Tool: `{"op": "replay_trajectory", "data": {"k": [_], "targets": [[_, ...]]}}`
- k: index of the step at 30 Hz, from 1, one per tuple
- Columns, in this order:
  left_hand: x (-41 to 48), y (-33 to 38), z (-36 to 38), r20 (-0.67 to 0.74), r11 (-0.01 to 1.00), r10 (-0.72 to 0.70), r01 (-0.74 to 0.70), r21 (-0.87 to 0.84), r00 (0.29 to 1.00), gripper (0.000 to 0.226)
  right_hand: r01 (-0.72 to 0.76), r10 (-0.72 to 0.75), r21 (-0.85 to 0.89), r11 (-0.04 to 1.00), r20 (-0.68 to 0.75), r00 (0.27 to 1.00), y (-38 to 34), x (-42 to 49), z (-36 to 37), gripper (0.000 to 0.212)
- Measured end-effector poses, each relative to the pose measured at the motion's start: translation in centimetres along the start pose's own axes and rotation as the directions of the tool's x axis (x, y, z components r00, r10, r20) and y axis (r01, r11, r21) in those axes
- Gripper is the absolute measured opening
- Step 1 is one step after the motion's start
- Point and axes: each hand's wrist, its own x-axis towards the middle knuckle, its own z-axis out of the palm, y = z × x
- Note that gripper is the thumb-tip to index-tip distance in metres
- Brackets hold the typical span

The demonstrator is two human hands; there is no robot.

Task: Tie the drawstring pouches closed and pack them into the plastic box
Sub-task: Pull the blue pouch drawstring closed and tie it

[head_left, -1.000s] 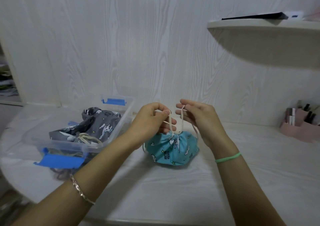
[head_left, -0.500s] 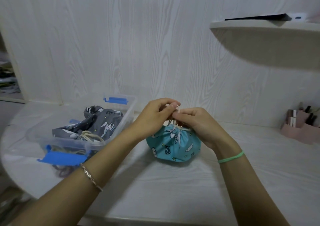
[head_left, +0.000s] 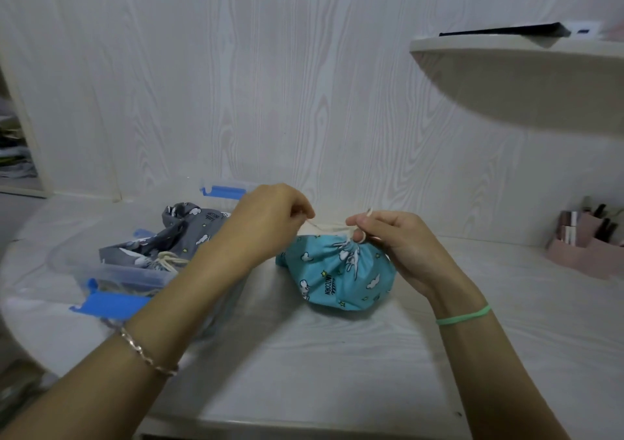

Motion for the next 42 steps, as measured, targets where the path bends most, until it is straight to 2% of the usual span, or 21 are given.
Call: {"op": "replay_trajectory", "data": {"k": [1, 2, 5, 7, 11, 12, 14, 17, 22, 25, 29, 31, 33, 35, 37, 38, 42], "targets": [[0.0, 0.6, 0.1, 0.037, 1.0, 0.024, -0.024, 0.002, 0.999, 0.019, 0.018, -0.018, -0.023, 1.0, 0.01, 1.0, -0.1, 0.0, 0.3, 0.025], [0.0, 1.1, 0.4, 0.098, 0.997, 0.057, -0.051, -0.065, 0.994, 0.022, 0.042, -0.041, -0.025, 0.999, 0.023, 0.999, -0.3, -0.1, 0.7, 0.024], [0.1, 1.7, 1.4, 0.257, 0.886, 0.162, -0.026, -0.463, 0.953, 0.02, 0.083, -0.083, -0.006, 0.997, 0.032, 0.996, -0.7, -0.4, 1.0, 0.01], [0.3, 1.5, 1.7, 0.231, 0.835, 0.14, 0.01, -0.55, 0.963, 0.015, 0.081, -0.081, -0.029, 0.996, 0.005, 0.997, -0.8, -0.4, 0.8, 0.008], [0.4, 1.5, 2.1, 0.18, 0.776, 0.052, 0.074, -0.626, 0.982, 0.01, 0.062, -0.063, 0.023, 0.998, 0.034, 0.997, -0.7, -0.8, 0.2, 0.023], [0.4, 1.5, 2.2, 0.18, 0.77, 0.037, 0.086, -0.632, 0.983, 0.009, 0.091, -0.091, -0.003, 0.996, 0.018, 0.996, -0.6, -1.0, 0.4, 0.024], [0.5, 1.6, 2.5, 0.179, 0.796, 0.016, 0.096, -0.597, 0.984, 0.009, 0.18, -0.194, -0.164, 0.97, -0.073, 0.978, -0.2, -1.1, 0.9, 0.019], [0.5, 1.7, 3.0, 0.174, 0.852, 0.005, 0.087, -0.516, 0.985, 0.011, 0.267, -0.368, -0.442, 0.856, -0.159, 0.916, 0.6, -1.1, 1.8, 0.012], [0.0, 2.0, 3.1, 0.173, 0.911, 0.061, 0.016, -0.411, 0.983, 0.013, 0.28, -0.418, -0.565, 0.776, -0.128, 0.899, 1.1, -1.4, 2.0, 0.012], [-0.1, 2.1, 2.8, 0.125, 0.948, 0.107, -0.063, -0.313, 0.986, 0.01, 0.219, -0.316, -0.474, 0.853, -0.134, 0.939, 1.1, -1.1, 1.7, 0.011], [-0.1, 2.1, 2.8, 0.129, 0.961, 0.15, -0.113, -0.252, 0.98, 0.006, 0.063, -0.082, -0.138, 0.988, -0.14, 0.987, 1.3, -0.6, 1.1, 0.008], [0.0, 2.1, 2.7, 0.132, 0.96, 0.163, -0.127, -0.248, 0.978, 0.007, -0.034, 0.037, 0.092, 0.995, -0.023, 0.999, 1.5, -0.5, 0.7, 0.031], [0.1, 2.1, 2.6, 0.137, 0.958, 0.169, -0.13, -0.256, 0.976, 0.008, -0.147, 0.12, 0.297, 0.943, 0.106, 0.987, 1.7, -0.6, 0.4, 0.047], [0.1, 2.2, 2.6, 0.143, 0.947, 0.169, -0.121, -0.298, 0.975, 0.009, -0.198, 0.137, 0.428, 0.882, 0.17, 0.976, 2.2, -0.6, 0.2, 0.065], [-0.1, 2.3, 2.9, 0.162, 0.939, 0.161, -0.101, -0.33, 0.974, 0.01, -0.165, 0.108, 0.441, 0.882, 0.152, 0.983, 2.6, -0.4, 0.3, 0.077], [-0.1, 2.4, 3.1, 0.167, 0.937, 0.153, -0.09, -0.337, 0.974, 0.011, -0.124, 0.09, 0.396, 0.91, 0.103, 0.991, 2.6, -0.5, 0.4, 0.072], [-0.2, 2.0, 3.8, 0.158, 0.917, 0.088, -0.018, -0.398, 0.984, 0.014, 0.075, -0.074, -0.001, 0.997, -0.159, 0.984, 2.4, -0.8, 0.9, 0.014]]}}
